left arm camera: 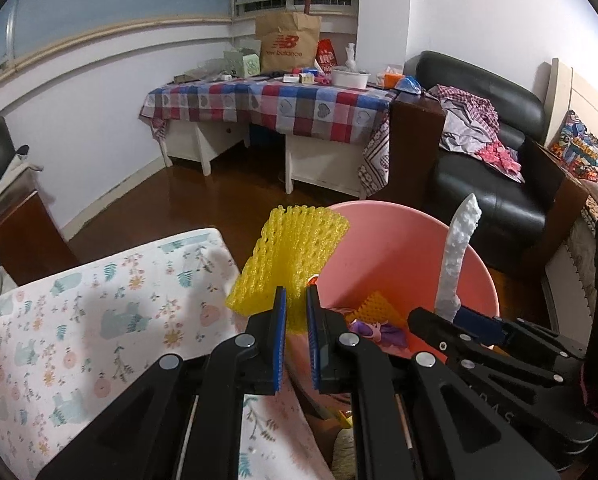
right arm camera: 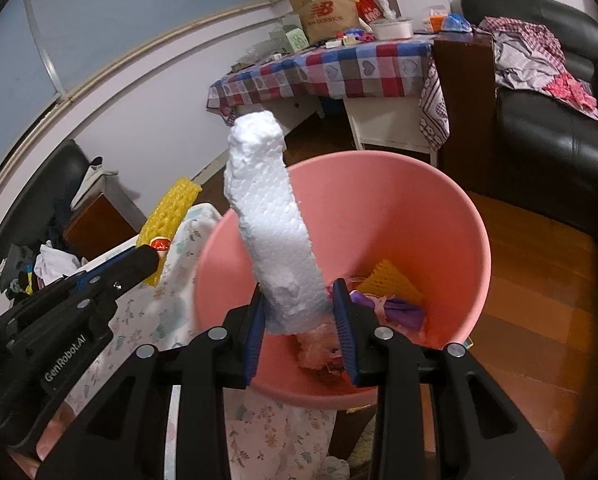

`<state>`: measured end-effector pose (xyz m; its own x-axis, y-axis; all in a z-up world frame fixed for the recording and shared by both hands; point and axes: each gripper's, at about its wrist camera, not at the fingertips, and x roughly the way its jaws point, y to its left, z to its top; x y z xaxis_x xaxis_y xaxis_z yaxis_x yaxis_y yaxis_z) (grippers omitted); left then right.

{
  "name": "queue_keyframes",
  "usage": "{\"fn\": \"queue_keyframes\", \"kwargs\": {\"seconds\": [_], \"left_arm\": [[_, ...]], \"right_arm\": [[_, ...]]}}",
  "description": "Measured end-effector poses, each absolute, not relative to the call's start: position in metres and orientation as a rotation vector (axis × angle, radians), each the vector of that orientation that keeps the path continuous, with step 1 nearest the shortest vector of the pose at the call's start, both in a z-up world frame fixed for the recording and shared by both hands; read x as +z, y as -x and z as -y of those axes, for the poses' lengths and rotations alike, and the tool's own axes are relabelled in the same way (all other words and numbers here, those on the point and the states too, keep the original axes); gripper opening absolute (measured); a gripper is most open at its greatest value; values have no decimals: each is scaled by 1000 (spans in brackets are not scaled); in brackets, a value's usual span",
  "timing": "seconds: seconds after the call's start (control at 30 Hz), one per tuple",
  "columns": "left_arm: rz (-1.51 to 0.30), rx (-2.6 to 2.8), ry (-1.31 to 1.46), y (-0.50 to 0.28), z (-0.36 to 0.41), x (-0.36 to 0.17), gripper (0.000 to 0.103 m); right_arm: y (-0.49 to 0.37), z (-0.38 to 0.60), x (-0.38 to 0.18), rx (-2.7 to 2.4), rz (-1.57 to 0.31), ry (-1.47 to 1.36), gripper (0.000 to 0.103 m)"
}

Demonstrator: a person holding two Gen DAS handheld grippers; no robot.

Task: Collect trash
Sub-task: 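Open both grippers to drop the sponge and foam strip into the wastebasket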

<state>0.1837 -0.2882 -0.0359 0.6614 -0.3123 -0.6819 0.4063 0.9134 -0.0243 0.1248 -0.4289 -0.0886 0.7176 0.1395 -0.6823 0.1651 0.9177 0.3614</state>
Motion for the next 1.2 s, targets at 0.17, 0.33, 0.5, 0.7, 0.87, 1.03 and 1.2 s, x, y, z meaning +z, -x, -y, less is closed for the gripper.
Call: {"fn": "queue_keyframes", "kwargs": {"seconds": [0.17, 0.33, 0.5, 0.7, 0.87, 1.03, 1.2], "left_arm": [[-792, -430, -121, -200, 297, -47, 9], [-847, -462, -108, -210, 306, -62, 9], [-897, -476, -95, -219, 312, -73, 9], [-927, -486, -83, -225, 318, -80, 9], [-932, -488, -79, -225, 321, -82, 10], [-923, -496, -73, -225, 324, -79, 12], [-909, -498, -78, -222, 325, -75, 20]], "right_arm": [[-134, 438, -98, -32, -804, -434, 33], [-140, 442, -104, -44, -827, -443, 33], [-144, 446, -104, -56, -829, -437, 33], [-146, 447, -105, -71, -839, -423, 34], [-147, 445, -105, -84, -843, -405, 35], [-147, 444, -105, -87, -845, -405, 35], [-145, 451, -108, -100, -840, -427, 43]]}}
